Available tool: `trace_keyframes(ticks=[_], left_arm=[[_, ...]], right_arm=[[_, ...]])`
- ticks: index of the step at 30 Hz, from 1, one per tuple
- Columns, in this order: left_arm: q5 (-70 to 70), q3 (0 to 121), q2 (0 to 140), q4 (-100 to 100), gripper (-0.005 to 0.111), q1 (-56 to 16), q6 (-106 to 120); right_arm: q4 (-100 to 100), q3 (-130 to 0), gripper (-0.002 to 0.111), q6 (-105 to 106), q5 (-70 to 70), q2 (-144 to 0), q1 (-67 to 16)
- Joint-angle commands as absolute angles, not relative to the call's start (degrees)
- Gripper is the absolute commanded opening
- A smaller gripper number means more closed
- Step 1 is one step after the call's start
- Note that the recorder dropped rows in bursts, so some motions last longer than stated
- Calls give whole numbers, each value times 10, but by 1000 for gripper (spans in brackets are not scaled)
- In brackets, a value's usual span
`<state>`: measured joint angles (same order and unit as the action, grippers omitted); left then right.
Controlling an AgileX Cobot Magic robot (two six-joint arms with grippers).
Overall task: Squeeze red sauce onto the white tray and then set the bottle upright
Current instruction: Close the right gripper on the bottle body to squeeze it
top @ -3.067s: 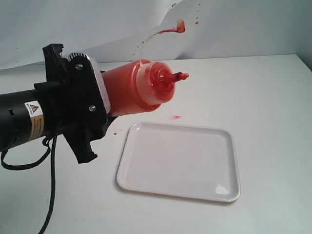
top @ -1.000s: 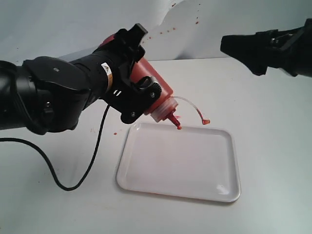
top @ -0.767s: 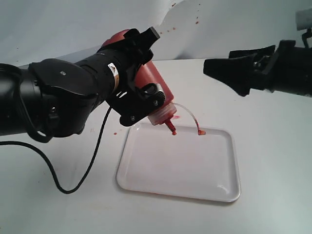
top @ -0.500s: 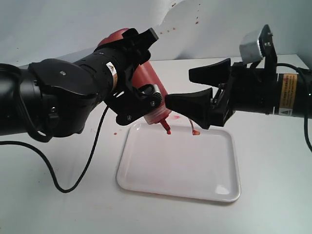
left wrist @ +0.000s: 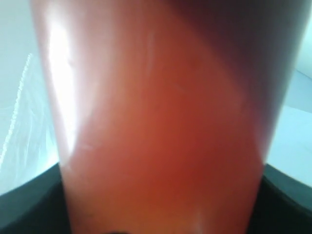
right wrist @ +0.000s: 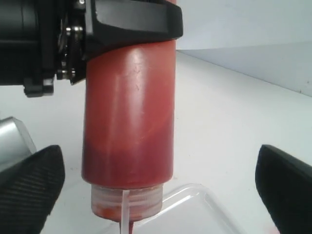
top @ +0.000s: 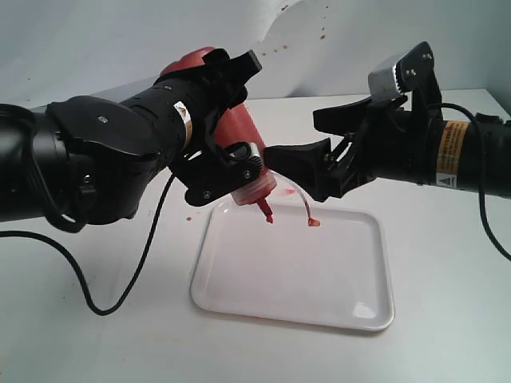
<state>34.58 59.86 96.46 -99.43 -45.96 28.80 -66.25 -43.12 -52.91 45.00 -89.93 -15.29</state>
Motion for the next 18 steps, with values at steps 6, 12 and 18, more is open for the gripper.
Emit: trace_keyframes(ticks=[6, 12, 18], left_arm=[[359, 606, 960, -999, 0, -463, 326], [359, 606, 960, -999, 0, -463, 339], [333, 606, 960, -999, 0, -463, 364]], right_arm=[[-645, -435, 98, -543, 503, -952, -155], [-647, -446, 98, -544, 557, -989, -155], [-657, -488, 98, -544, 570, -1027, -155]])
